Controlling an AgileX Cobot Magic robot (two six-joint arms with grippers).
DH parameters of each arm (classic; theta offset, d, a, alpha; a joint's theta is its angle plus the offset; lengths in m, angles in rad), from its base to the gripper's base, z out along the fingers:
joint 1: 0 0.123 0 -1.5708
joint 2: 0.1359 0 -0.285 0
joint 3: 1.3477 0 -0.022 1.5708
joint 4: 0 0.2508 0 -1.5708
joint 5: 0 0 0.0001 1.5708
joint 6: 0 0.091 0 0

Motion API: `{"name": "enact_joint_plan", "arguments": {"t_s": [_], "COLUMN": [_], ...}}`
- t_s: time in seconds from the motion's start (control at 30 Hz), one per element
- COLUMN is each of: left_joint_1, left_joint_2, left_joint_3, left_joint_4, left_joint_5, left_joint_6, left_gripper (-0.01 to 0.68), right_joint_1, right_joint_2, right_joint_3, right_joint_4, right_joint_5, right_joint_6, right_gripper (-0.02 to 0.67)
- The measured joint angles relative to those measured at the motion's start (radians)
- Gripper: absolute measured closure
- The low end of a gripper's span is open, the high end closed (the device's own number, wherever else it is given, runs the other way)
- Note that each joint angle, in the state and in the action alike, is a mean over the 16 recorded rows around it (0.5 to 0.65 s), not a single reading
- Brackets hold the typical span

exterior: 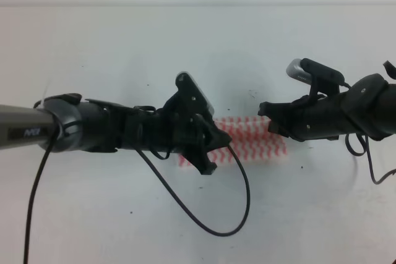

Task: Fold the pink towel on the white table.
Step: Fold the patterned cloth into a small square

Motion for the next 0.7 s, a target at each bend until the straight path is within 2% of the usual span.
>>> {"name": "enact_joint_plan", "arguments": {"t_s": [0.37, 0.7], "left_joint_1": [-0.041, -0.048], "left_joint_2": [0.038, 0.096], "left_joint_3": [-0.040, -0.101], "left_joint_4": [-0.018, -0.024], "left_joint_5": [-0.048, -0.067], "left_joint_6": [0.027, 0.028], "left_gripper": [0.673, 0.673], "right_joint_1": [0.000, 0.000], "right_joint_2": [-0.004, -0.003], "right_joint_3": [0.000, 0.000], "right_joint_4": [0.001, 0.001], "right_joint_5": [0.000, 0.001], "right_joint_6": [0.000, 0.000], "right_gripper": [0.651, 0.651]}}
